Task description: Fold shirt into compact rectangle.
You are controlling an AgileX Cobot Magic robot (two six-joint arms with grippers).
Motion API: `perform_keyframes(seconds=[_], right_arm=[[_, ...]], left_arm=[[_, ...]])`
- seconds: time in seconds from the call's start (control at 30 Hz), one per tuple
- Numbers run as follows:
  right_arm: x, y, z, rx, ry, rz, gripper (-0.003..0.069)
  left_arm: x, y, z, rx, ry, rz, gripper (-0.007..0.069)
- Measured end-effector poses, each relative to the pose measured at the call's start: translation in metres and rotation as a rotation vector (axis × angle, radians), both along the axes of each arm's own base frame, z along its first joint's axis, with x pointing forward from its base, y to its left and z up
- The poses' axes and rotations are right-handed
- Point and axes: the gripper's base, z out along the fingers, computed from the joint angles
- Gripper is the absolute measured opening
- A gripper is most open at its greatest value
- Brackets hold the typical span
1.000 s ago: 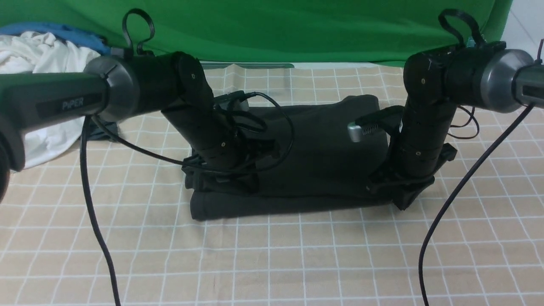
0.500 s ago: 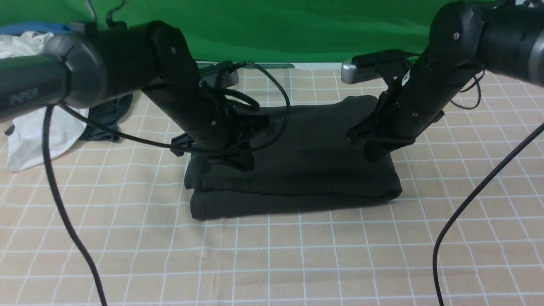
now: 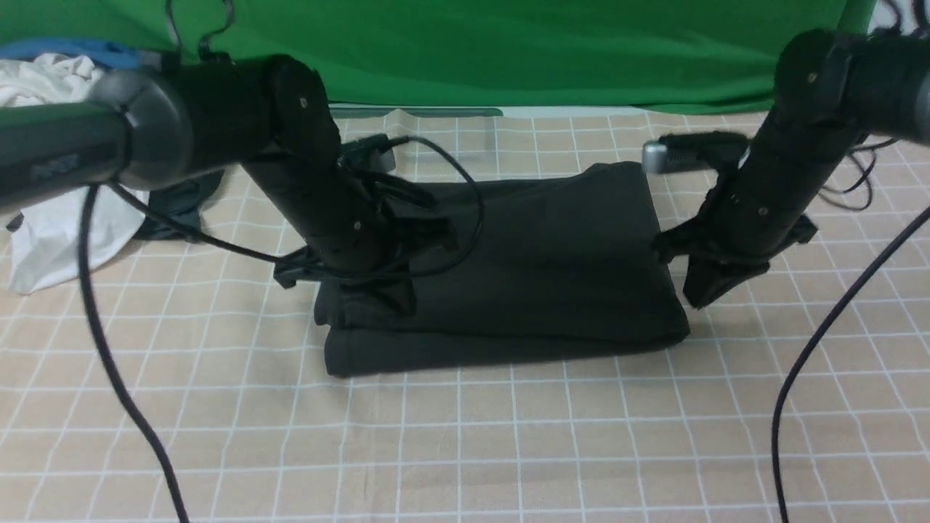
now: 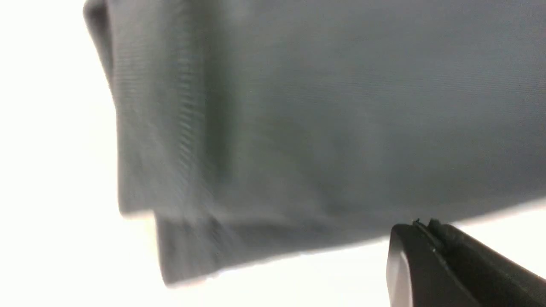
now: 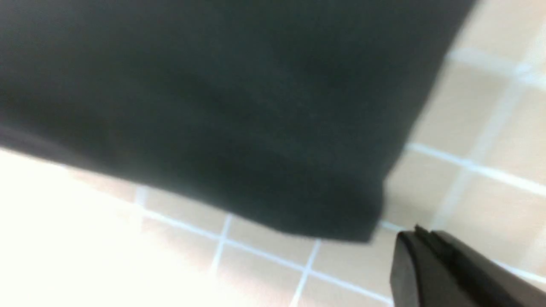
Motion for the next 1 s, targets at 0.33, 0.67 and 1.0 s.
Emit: perform_keyframes(seconds=[0.33,0.67,1.0], right_arm=[[-0.129,-0.029,0.212,0.121,-0.682,0.013,0.0034],[-0.298,-0.069,0.270,0.214,-1.348,-0.021,0.0034],[-0.362,-0.091,0.163,0.274,-1.733,-0.149,0.0036]], left_arm=[[-0.116,0.040,0.173,-0.165,-0.534,0.004,0.0013],[-0.253,0.096,0.182,-0.219,-0.937,0.069,0.0013],[-0.288,0.114,0.061,-0.259,-0.995,0.184,0.0013]])
